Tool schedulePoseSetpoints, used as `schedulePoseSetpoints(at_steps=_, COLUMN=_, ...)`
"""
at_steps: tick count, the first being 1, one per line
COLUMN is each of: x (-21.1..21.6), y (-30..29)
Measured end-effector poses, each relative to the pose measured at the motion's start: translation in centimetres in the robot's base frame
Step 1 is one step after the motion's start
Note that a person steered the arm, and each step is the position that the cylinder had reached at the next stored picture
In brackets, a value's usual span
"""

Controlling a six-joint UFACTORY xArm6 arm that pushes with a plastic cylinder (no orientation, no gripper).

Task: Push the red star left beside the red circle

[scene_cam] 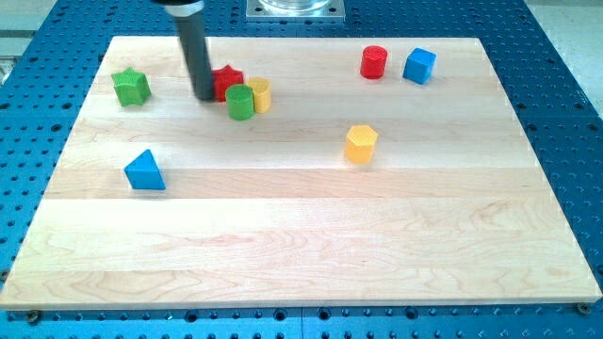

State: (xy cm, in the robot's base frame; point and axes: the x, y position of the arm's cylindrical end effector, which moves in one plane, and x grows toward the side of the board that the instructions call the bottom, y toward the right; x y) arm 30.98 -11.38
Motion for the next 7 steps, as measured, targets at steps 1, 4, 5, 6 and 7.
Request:
schedulePoseSetpoints(at_steps=1, x=-1.0, y=4.8)
schedulePoseSetpoints(at_steps=4, x=-1.5, y=6.2)
schedulePoseSetpoints(at_steps=5, x=-3.4, y=7.3)
schedulePoseSetpoints(at_steps=6, x=-3.5, y=12.9)
schedulePoseSetpoints(at_steps=7, x=-0.1, y=10.3)
